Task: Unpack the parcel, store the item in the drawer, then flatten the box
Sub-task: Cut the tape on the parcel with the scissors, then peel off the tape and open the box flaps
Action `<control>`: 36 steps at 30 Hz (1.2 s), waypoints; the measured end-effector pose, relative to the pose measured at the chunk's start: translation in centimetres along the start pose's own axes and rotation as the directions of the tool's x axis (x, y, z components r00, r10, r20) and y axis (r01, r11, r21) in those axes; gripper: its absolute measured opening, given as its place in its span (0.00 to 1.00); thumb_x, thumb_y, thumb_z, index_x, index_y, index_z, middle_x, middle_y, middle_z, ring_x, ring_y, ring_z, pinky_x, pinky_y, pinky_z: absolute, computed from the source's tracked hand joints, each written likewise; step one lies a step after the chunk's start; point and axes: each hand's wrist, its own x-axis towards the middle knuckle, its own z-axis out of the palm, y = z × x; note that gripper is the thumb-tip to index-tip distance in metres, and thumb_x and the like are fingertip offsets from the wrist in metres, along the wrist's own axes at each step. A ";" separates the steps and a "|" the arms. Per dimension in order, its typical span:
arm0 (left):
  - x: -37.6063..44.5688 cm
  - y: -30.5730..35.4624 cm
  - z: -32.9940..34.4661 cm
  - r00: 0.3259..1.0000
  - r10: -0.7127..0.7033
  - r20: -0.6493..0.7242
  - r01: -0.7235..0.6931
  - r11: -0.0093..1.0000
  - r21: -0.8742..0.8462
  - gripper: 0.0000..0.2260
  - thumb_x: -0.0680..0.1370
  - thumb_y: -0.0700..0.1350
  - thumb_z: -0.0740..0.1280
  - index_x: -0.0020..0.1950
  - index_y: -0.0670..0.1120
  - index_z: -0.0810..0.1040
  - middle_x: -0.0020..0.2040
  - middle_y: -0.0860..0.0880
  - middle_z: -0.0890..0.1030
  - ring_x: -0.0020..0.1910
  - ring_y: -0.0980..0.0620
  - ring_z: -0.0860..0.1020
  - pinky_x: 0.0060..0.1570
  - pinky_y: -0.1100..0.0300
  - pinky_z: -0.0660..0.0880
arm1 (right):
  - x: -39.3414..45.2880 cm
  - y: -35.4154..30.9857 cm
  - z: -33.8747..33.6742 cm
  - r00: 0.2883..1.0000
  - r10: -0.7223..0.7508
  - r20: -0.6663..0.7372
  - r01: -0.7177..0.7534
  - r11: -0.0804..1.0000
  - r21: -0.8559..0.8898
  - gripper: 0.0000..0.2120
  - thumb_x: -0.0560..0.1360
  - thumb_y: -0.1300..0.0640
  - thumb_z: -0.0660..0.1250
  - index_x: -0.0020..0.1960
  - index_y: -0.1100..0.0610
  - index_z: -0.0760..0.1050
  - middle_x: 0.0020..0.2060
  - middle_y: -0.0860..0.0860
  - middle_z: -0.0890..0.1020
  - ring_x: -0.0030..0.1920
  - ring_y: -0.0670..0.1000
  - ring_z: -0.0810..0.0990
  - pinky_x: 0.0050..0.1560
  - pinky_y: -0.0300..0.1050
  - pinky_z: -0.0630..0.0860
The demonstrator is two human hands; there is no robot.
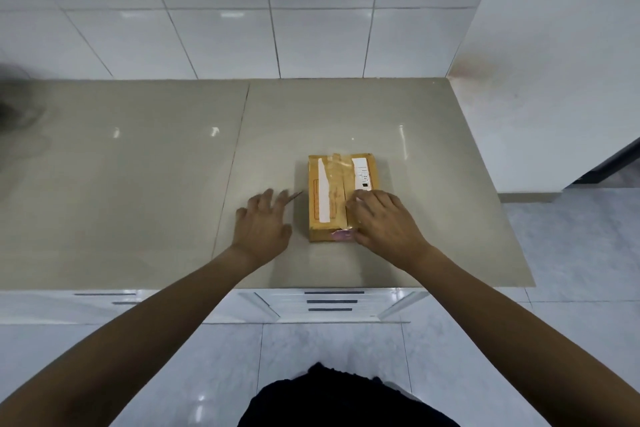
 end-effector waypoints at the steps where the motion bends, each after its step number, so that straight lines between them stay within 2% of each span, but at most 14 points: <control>1: 0.1 0.3 -0.4 0.993 0.105 -0.054 -0.109 0.992 -0.059 0.31 0.75 0.51 0.64 0.75 0.47 0.59 0.74 0.42 0.64 0.72 0.40 0.63 0.66 0.42 0.67 | -0.1 -0.1 0.1 0.998 -0.035 -0.053 0.035 0.999 -0.004 0.22 0.76 0.42 0.60 0.56 0.59 0.77 0.56 0.58 0.80 0.54 0.60 0.79 0.55 0.55 0.77; 3: 0.7 1.0 -1.1 0.945 0.323 -0.055 -0.327 0.937 -0.118 0.35 0.74 0.54 0.64 0.77 0.46 0.55 0.77 0.44 0.58 0.77 0.44 0.56 0.72 0.43 0.60 | -0.1 -0.3 0.3 0.984 -0.100 -0.147 0.094 0.994 -0.049 0.21 0.79 0.42 0.56 0.51 0.58 0.79 0.52 0.56 0.82 0.51 0.58 0.81 0.54 0.52 0.78; 4: 1.0 1.6 -1.3 0.927 0.374 0.007 -0.369 0.917 -0.153 0.38 0.74 0.57 0.63 0.78 0.46 0.51 0.79 0.45 0.55 0.78 0.46 0.52 0.74 0.44 0.56 | -0.1 -0.5 0.3 0.973 -0.136 -0.189 0.126 0.990 -0.065 0.21 0.80 0.43 0.55 0.49 0.58 0.79 0.50 0.55 0.83 0.49 0.57 0.81 0.52 0.51 0.78; 7: 2.2 3.5 -1.6 0.908 0.356 0.223 -0.295 0.918 -0.263 0.45 0.73 0.63 0.63 0.78 0.46 0.40 0.80 0.47 0.46 0.79 0.49 0.45 0.76 0.46 0.49 | 0.0 -0.9 0.7 0.936 -0.207 -0.286 0.186 0.978 -0.098 0.20 0.82 0.44 0.56 0.43 0.56 0.80 0.44 0.52 0.83 0.43 0.55 0.82 0.47 0.49 0.78; 11: 2.9 4.0 -1.5 0.916 0.361 0.177 -0.270 0.878 -0.394 0.51 0.71 0.61 0.70 0.78 0.44 0.38 0.80 0.45 0.45 0.78 0.49 0.45 0.76 0.55 0.49 | -0.2 -1.0 1.1 0.925 -0.229 -0.304 0.203 0.972 -0.117 0.13 0.81 0.52 0.61 0.44 0.55 0.80 0.44 0.51 0.83 0.42 0.54 0.81 0.46 0.49 0.77; 14: 2.5 4.4 -0.6 0.937 0.313 0.155 -0.209 0.859 -0.468 0.56 0.68 0.64 0.71 0.77 0.45 0.34 0.80 0.47 0.41 0.78 0.51 0.41 0.76 0.52 0.45 | -0.3 -1.1 1.3 0.950 -0.195 -0.242 0.187 0.981 -0.057 0.04 0.75 0.55 0.69 0.45 0.55 0.80 0.45 0.52 0.83 0.41 0.55 0.80 0.45 0.48 0.77; 16: 2.3 5.3 0.3 0.962 0.229 0.151 -0.147 0.893 -0.424 0.58 0.66 0.67 0.70 0.77 0.46 0.33 0.79 0.48 0.39 0.77 0.52 0.37 0.75 0.47 0.41 | -0.1 -1.5 1.0 0.974 -0.121 -0.189 0.130 0.991 0.034 0.04 0.73 0.56 0.70 0.45 0.56 0.80 0.43 0.52 0.83 0.41 0.55 0.79 0.42 0.48 0.78; 20: 2.7 6.8 1.2 0.990 0.069 0.124 -0.020 0.935 -0.355 0.51 0.71 0.68 0.63 0.77 0.43 0.36 0.79 0.45 0.40 0.77 0.48 0.37 0.73 0.44 0.37 | 1.0 -1.9 -0.3 0.984 0.139 -0.115 -0.103 0.955 0.277 0.15 0.78 0.51 0.57 0.42 0.59 0.77 0.36 0.54 0.82 0.38 0.56 0.76 0.38 0.47 0.73; 22: 2.9 7.3 1.3 0.994 0.024 0.107 0.013 0.946 -0.325 0.47 0.73 0.66 0.60 0.77 0.43 0.37 0.80 0.45 0.41 0.78 0.48 0.38 0.74 0.44 0.38 | 1.5 -1.6 -0.5 0.977 0.209 -0.043 -0.182 0.921 0.345 0.13 0.80 0.52 0.57 0.45 0.59 0.75 0.38 0.55 0.82 0.40 0.57 0.77 0.37 0.45 0.68; 24: 2.8 7.7 1.2 0.993 -0.002 0.117 0.037 0.953 -0.300 0.49 0.72 0.69 0.59 0.77 0.42 0.37 0.80 0.45 0.42 0.78 0.48 0.39 0.74 0.44 0.40 | 1.8 -1.2 -0.6 0.964 0.264 -0.036 -0.227 0.883 0.411 0.10 0.81 0.55 0.58 0.47 0.59 0.73 0.40 0.56 0.82 0.40 0.58 0.78 0.36 0.46 0.70; 27: 2.8 8.0 1.0 0.990 -0.018 0.137 0.055 0.962 -0.268 0.55 0.67 0.75 0.56 0.78 0.41 0.38 0.80 0.45 0.43 0.78 0.48 0.41 0.75 0.45 0.43 | 2.2 -1.1 -1.4 0.910 0.408 -0.073 -0.300 0.771 0.562 0.09 0.82 0.56 0.56 0.49 0.59 0.72 0.40 0.56 0.82 0.38 0.57 0.79 0.38 0.53 0.77; 29: 2.9 8.1 0.9 0.990 -0.020 0.140 0.051 0.975 -0.217 0.53 0.67 0.76 0.54 0.78 0.42 0.39 0.80 0.44 0.43 0.78 0.48 0.41 0.75 0.45 0.44 | 2.7 -0.7 -2.1 0.873 0.480 -0.087 -0.326 0.706 0.628 0.09 0.82 0.56 0.55 0.48 0.59 0.71 0.38 0.56 0.81 0.38 0.57 0.79 0.39 0.54 0.77; 33: 2.8 8.2 0.8 0.984 0.021 0.178 -0.008 0.998 -0.070 0.46 0.70 0.76 0.45 0.78 0.48 0.40 0.79 0.43 0.40 0.78 0.45 0.40 0.75 0.42 0.44 | 3.7 0.1 -3.5 0.805 0.588 -0.086 -0.346 0.581 0.737 0.09 0.82 0.56 0.54 0.47 0.57 0.70 0.37 0.54 0.81 0.36 0.54 0.79 0.38 0.52 0.76; 36: 3.0 8.2 0.5 0.976 0.023 0.218 -0.020 1.000 -0.014 0.46 0.70 0.75 0.43 0.78 0.48 0.39 0.79 0.42 0.39 0.78 0.42 0.39 0.75 0.41 0.44 | 4.5 0.8 -4.8 0.722 0.687 -0.082 -0.331 0.447 0.831 0.10 0.83 0.53 0.53 0.46 0.54 0.69 0.41 0.49 0.83 0.42 0.47 0.82 0.44 0.50 0.80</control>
